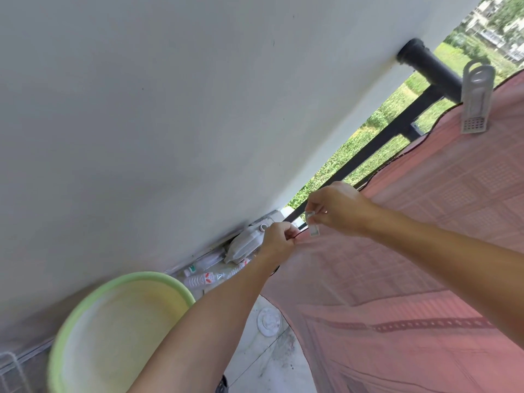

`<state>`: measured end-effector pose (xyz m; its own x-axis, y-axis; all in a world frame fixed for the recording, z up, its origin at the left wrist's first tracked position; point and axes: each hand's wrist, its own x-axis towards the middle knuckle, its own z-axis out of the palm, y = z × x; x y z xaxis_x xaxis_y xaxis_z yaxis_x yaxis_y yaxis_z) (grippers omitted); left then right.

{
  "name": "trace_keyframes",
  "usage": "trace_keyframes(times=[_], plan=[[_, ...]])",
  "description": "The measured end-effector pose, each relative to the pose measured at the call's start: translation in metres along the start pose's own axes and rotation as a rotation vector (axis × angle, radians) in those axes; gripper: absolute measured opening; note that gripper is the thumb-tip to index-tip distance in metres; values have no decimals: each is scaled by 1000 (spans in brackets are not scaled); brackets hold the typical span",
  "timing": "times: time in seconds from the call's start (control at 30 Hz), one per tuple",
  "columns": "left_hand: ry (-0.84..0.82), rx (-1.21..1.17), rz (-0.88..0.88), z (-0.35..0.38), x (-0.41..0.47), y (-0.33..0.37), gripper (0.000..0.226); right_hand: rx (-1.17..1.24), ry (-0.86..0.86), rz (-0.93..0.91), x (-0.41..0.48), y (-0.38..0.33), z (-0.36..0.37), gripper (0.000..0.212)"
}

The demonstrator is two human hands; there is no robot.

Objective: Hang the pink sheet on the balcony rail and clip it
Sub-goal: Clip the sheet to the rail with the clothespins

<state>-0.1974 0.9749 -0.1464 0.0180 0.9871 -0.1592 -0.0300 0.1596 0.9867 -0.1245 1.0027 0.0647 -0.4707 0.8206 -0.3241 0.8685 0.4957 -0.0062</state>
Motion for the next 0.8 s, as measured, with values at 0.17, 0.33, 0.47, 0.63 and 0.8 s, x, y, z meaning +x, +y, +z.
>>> trace_keyframes(times=[0.17,0.33,0.47,0.63,0.8], plan=[[50,15,-32,-4,1,-7,20,-91,-11,52,17,-5,11,9],[107,-32,-54,-3,2,-4,11,-182,-45,86,28,-1,19,11],[134,-50,-49,-3,2,-4,11,-176,-97,102,31,3,24,21],[134,-44,-79,-4,2,-1,9,-172,-159,106,29,4,22,34],[82,136,-105,-21,-5,7,15,-309,-117,62,13,-2,22,17]])
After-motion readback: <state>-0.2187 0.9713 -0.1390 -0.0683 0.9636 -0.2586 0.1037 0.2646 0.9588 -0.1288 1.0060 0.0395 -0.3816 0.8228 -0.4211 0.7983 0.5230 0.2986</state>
